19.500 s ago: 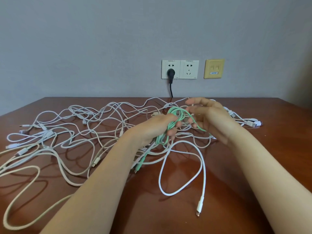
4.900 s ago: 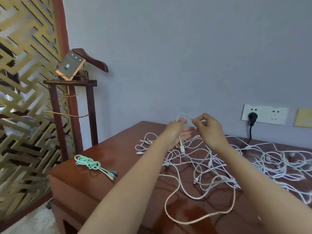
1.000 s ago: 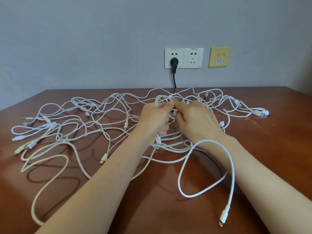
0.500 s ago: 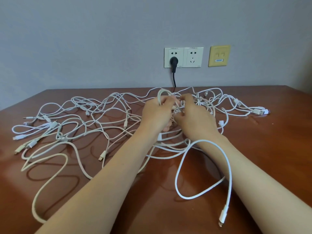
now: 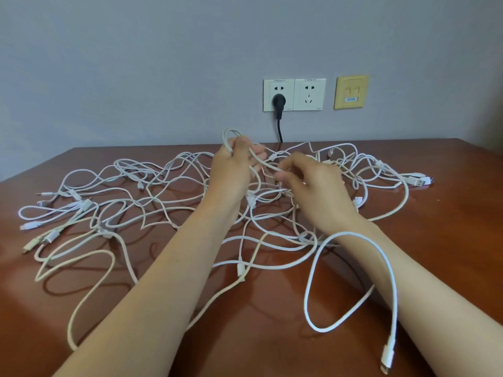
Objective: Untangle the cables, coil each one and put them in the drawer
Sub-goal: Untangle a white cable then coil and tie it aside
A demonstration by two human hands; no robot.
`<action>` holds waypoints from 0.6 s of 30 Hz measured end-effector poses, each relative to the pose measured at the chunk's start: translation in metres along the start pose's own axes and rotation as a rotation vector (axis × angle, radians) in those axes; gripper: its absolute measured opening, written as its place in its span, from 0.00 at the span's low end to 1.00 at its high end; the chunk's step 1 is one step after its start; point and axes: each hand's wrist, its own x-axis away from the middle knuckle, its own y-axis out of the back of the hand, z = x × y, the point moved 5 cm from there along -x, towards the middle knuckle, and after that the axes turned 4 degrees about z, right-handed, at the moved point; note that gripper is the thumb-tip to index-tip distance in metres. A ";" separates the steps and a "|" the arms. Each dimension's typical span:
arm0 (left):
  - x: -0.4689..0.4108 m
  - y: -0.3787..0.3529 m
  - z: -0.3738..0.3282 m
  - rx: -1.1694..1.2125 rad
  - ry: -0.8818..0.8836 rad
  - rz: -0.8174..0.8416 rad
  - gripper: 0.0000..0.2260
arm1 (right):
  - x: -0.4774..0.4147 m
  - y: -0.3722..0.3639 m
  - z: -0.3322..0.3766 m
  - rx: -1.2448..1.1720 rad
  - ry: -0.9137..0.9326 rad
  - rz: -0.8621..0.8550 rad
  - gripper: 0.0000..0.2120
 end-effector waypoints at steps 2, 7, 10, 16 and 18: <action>0.001 -0.003 0.005 0.113 0.071 0.065 0.12 | 0.000 -0.002 -0.001 -0.115 -0.034 0.030 0.03; 0.008 -0.015 0.011 0.270 0.162 0.260 0.14 | 0.001 -0.011 -0.007 -0.111 -0.101 0.109 0.09; 0.013 -0.019 0.014 0.227 0.173 0.317 0.14 | 0.003 -0.012 -0.009 -0.043 -0.149 0.149 0.11; 0.011 -0.018 0.020 0.105 0.164 0.322 0.14 | 0.007 -0.009 0.004 0.136 -0.043 0.231 0.09; 0.010 -0.017 0.023 0.064 0.164 0.351 0.15 | 0.009 -0.010 0.011 0.155 0.012 0.281 0.12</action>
